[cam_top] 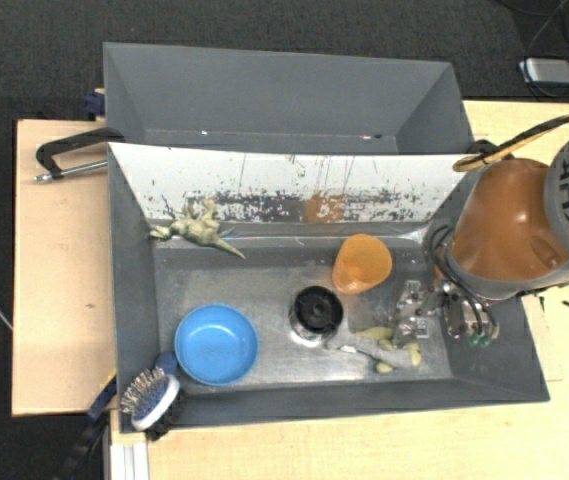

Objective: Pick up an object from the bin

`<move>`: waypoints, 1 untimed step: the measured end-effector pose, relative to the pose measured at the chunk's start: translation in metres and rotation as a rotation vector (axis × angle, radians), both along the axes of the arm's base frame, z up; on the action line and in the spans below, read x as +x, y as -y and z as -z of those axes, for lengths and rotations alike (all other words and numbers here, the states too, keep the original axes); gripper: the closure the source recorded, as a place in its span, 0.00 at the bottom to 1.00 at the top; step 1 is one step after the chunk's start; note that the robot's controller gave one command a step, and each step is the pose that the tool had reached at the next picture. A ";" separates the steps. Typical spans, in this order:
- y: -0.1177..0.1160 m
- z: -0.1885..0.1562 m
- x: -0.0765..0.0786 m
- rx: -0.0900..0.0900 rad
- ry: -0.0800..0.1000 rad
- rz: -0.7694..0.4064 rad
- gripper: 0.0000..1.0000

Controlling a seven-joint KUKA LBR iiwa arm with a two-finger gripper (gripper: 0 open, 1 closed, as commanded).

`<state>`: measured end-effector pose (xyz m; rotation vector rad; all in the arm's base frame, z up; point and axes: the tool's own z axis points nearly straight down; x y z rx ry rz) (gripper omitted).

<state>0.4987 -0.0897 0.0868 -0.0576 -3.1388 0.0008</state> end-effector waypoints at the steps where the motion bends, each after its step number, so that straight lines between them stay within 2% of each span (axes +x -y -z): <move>1: -0.006 -0.161 0.012 -0.002 0.017 -0.189 1.00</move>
Offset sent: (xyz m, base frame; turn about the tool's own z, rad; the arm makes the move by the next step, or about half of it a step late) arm 0.0092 0.0054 0.1562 -0.1884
